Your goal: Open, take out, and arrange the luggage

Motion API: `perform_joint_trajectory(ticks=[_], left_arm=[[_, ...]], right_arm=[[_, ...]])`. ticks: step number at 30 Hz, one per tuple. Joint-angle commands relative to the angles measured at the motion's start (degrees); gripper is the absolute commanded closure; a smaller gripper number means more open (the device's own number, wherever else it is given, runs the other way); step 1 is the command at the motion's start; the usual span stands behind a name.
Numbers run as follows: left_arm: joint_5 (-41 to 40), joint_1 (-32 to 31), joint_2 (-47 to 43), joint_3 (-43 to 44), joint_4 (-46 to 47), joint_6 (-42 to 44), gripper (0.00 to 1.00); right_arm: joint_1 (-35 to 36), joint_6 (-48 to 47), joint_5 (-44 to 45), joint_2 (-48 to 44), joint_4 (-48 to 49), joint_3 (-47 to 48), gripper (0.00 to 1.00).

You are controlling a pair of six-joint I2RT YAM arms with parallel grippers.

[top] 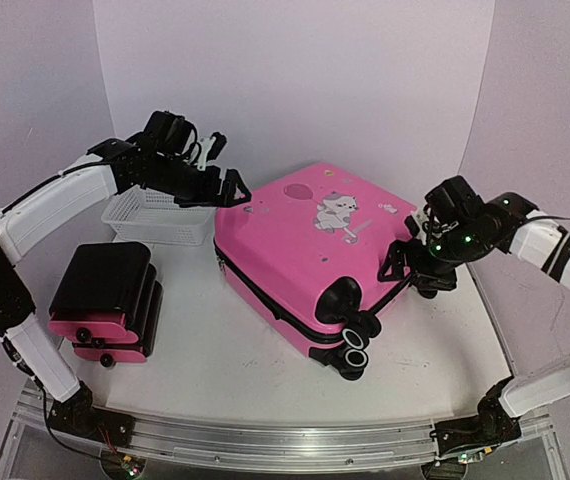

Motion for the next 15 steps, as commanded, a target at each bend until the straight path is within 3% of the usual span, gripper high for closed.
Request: perform_joint_trajectory(ticks=[1,4,9,15], left_arm=[[0.8,6.3,5.7,5.8,-0.3,-0.3,0.01],[3.6,8.9,10.6,10.0,-0.1,0.3,0.01],[7.8,9.2,19.0,16.8,-0.8,2.0,0.01],[11.4,7.5,20.7,14.5,-1.0,0.9,0.11]], right_arm=[[-2.2,7.8,0.9,-7.8,9.0,-2.6,0.02],[-5.7,8.3,0.4,-6.4,9.8,-2.9,0.02],[-13.5,13.0,-10.4,-3.2,18.2,-7.4,0.02],[-15.9,13.1,-11.5,2.3,20.7,-4.6,0.02]])
